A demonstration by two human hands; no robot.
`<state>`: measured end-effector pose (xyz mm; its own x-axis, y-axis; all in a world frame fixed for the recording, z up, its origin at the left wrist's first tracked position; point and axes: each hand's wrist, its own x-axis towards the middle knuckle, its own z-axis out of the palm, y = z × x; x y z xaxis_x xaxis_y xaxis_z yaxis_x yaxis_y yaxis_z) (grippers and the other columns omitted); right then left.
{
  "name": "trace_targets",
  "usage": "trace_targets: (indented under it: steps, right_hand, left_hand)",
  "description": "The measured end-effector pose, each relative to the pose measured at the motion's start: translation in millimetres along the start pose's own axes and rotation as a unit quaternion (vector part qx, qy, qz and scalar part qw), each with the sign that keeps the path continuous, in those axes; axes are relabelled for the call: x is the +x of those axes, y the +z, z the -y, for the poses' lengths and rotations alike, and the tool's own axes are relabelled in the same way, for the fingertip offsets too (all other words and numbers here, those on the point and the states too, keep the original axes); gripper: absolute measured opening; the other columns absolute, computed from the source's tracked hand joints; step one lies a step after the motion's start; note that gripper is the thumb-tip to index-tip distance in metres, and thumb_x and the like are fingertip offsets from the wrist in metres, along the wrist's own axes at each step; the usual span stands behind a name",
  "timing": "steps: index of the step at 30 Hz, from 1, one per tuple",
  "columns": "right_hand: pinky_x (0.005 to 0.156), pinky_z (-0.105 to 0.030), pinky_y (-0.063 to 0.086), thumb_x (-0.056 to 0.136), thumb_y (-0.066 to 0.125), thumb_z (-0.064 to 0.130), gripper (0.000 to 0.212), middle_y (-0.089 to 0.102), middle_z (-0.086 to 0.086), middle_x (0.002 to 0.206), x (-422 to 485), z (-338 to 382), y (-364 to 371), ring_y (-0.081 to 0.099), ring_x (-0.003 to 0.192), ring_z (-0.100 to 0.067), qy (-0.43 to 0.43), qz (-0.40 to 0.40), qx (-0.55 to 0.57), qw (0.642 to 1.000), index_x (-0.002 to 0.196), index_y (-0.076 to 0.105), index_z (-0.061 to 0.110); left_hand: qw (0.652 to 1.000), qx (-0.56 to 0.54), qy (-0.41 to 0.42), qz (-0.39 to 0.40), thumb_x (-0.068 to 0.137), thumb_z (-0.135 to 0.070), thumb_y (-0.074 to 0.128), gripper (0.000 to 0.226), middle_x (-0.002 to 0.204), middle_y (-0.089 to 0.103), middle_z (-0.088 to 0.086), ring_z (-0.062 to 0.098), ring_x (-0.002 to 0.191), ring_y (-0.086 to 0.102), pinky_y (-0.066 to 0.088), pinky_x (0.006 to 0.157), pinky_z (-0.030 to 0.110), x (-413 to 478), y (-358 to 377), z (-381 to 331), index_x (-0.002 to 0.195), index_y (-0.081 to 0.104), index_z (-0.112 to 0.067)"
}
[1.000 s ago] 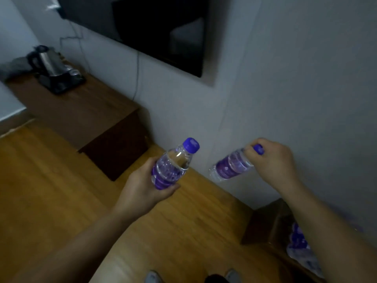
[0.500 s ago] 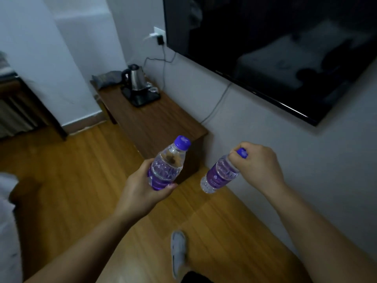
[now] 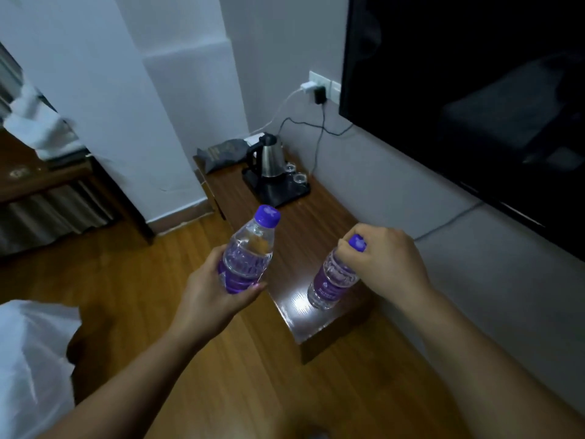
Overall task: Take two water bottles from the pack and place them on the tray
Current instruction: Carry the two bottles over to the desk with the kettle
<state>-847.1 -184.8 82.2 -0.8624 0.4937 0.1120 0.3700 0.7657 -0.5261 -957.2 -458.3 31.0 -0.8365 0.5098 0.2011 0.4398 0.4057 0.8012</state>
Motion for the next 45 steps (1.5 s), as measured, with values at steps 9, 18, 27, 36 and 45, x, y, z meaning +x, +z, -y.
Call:
trace_targets:
  steps: [9, 18, 27, 36, 45]
  right_hand:
    - [0.054, -0.031, 0.057, 0.076, 0.04, 0.064, 0.047, 0.068, 0.003, 0.068, 138.9, 97.6, 91.2, 0.065, 0.064, -0.011, 0.022, -0.034, -0.022, 0.999, 0.078, 0.067, 0.025]
    - [0.053, -0.032, 0.058, 0.082, 0.053, 0.054, 0.03, 0.068, 0.006, 0.069, 248.7, 172.1, 141.9, 0.064, 0.063, -0.007, 0.11, -0.06, -0.017, 0.992, 0.08, 0.067, 0.028]
    - [0.054, -0.037, 0.057, 0.083, 0.052, 0.054, 0.03, 0.067, 0.003, 0.066, 383.5, 173.8, 201.0, 0.064, 0.063, -0.01, 0.167, -0.084, -0.055, 0.981, 0.077, 0.066, 0.027]
    - [0.062, -0.043, 0.059, 0.085, 0.052, 0.053, 0.033, 0.069, -0.003, 0.074, 498.8, 178.0, 245.8, 0.066, 0.07, -0.023, 0.256, -0.079, -0.087, 0.959, 0.084, 0.066, 0.024]
    - [0.064, -0.039, 0.055, 0.083, 0.054, 0.054, 0.034, 0.07, -0.003, 0.077, 564.3, 153.9, 334.3, 0.066, 0.074, -0.03, 0.374, -0.124, -0.129, 0.91, 0.086, 0.066, 0.023]
  left_hand:
    - [0.998, -0.035, 0.037, 0.046, 0.064, -0.07, 0.08, 0.073, 0.119, 0.059, -0.04, -0.014, 0.105, 0.062, 0.049, 0.075, 0.002, 164.8, -74.3, 118.9, 0.124, 0.039, -0.067]
    - [0.981, -0.09, 0.064, 0.158, 0.063, -0.067, 0.082, 0.071, 0.118, 0.061, -0.037, -0.011, 0.104, 0.063, 0.049, 0.075, 0.003, 330.4, -125.2, 187.6, 0.122, 0.043, -0.061]
    - [0.968, -0.119, 0.053, 0.214, 0.06, -0.068, 0.081, 0.074, 0.114, 0.063, -0.028, -0.009, 0.106, 0.062, 0.052, 0.078, 0.008, 489.9, -100.7, 246.4, 0.121, 0.041, -0.059]
    - [0.945, -0.127, 0.007, 0.303, 0.081, -0.021, 0.082, 0.066, 0.113, 0.064, -0.012, -0.002, 0.106, 0.065, 0.05, 0.077, 0.009, 617.6, -64.6, 315.9, 0.131, 0.041, -0.032]
    - [0.899, -0.178, 0.032, 0.398, 0.078, -0.017, 0.085, 0.072, 0.126, 0.06, -0.007, -0.004, 0.112, 0.06, 0.049, 0.084, 0.008, 702.2, 21.6, 401.9, 0.137, 0.043, -0.027]
